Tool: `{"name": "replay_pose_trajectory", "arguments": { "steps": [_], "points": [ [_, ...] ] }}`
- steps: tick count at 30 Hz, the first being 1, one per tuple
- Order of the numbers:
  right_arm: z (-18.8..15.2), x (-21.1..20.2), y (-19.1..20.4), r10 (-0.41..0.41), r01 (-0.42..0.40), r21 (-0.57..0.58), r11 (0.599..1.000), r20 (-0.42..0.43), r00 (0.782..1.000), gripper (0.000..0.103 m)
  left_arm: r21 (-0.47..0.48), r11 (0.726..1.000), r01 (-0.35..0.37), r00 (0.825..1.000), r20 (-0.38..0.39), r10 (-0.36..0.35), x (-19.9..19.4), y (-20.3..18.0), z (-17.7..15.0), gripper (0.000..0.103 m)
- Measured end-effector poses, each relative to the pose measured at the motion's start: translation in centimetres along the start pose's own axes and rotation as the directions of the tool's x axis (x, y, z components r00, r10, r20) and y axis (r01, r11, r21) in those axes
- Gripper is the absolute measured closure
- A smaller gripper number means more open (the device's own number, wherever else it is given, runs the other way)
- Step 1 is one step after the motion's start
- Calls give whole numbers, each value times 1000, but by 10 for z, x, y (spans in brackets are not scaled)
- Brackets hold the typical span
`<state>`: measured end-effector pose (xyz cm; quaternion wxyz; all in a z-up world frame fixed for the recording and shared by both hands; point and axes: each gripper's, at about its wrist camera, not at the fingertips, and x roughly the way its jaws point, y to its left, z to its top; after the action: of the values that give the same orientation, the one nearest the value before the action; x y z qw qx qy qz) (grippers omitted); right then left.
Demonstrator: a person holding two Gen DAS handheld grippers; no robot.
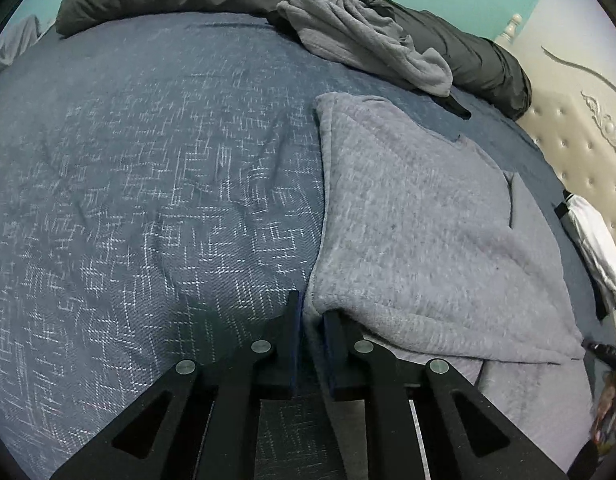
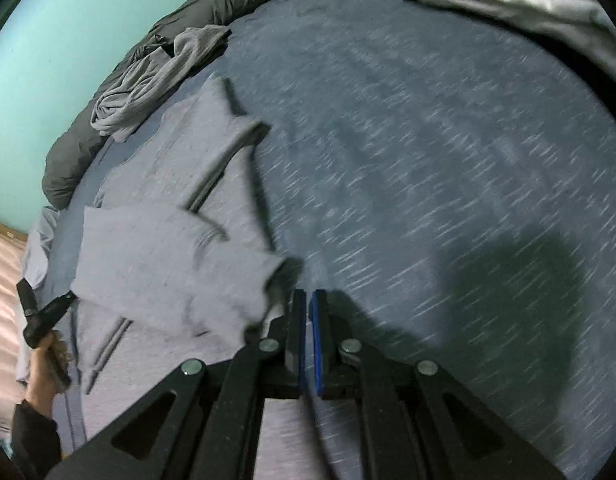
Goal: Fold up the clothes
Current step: 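Fold the held side edge over the body with the left tool, then open the left tool and release the folded side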
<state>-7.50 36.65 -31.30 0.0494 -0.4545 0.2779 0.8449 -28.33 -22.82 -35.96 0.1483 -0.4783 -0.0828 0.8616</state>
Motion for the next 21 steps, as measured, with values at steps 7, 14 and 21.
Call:
{"name": "replay_pose_trajectory", "arguments": {
  "steps": [7, 14, 21],
  "points": [
    [12, -4, 8, 19, -16, -72, 997, 35, 999, 100, -26, 1000, -7, 1000, 22, 8, -14, 3, -6, 79],
    [6, 24, 52, 160, -157, -115, 981, 16, 987, 100, -103, 994, -26, 998, 54, 31, -37, 20, 1, 63],
    [-6, 50, 82, 253, -250, -151, 956, 0, 968, 92, -56, 998, -17, 1000, 11, 18, -6, -8, 48, 53]
  ]
}}
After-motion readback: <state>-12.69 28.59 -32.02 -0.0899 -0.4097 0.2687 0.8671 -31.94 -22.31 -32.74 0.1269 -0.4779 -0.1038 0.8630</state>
